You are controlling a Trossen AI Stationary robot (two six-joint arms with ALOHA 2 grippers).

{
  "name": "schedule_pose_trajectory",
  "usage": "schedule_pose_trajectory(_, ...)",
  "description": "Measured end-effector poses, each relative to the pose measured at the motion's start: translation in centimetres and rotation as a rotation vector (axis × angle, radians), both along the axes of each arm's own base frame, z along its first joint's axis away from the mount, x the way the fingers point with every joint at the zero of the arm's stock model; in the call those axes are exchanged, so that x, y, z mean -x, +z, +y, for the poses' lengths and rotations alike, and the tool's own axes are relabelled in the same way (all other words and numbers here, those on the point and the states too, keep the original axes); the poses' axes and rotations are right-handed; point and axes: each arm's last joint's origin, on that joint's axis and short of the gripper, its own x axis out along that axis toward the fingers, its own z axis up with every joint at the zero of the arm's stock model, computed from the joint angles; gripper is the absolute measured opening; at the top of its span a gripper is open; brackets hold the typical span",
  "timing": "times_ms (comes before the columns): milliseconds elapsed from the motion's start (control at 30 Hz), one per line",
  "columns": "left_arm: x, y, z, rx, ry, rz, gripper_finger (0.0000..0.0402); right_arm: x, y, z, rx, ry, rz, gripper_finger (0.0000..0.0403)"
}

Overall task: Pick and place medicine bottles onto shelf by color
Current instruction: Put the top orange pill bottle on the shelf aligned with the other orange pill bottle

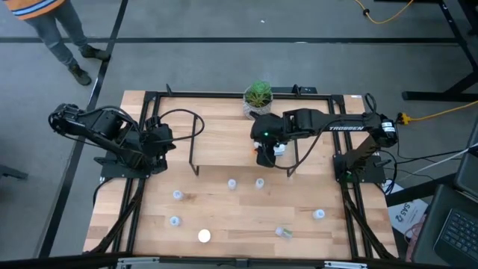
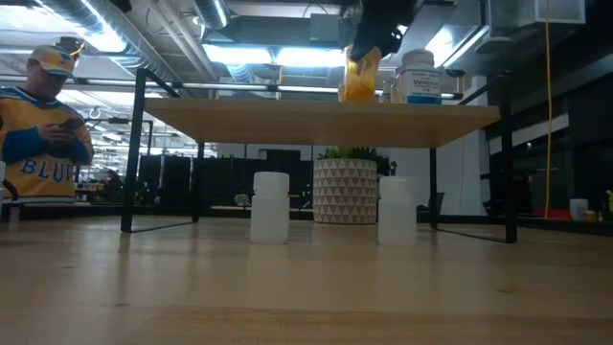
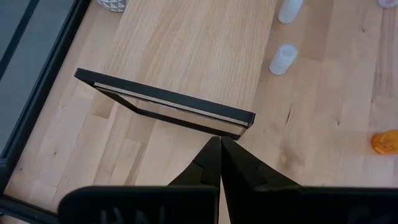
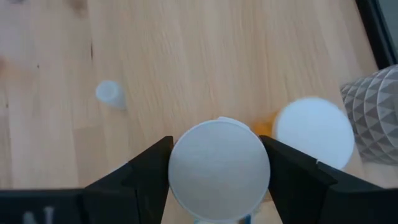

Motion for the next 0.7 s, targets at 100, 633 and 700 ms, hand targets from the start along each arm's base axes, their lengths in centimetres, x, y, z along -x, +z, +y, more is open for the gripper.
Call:
schedule_pose_trajectory(100, 0.0, 0.0, 0.0, 0.0, 0.0, 0.0, 0.0, 0.3, -0.2, 0.0, 0.0, 0.0, 0.032, 0.0233)
schedule_pose_trajectory(633, 0.0, 0.0, 0.0, 0.0, -0.001, 0.0, 0.0, -0.2, -1.3, 0.0, -0.006, 0.005, 0.024, 0.0235)
schedule_pose_trajectory(700, 0.0, 0.0, 0.0, 0.0, -0.001, 0.0, 0.0, -0.2, -1.3, 0.0, -0.007, 0.003, 0.021, 0.0241)
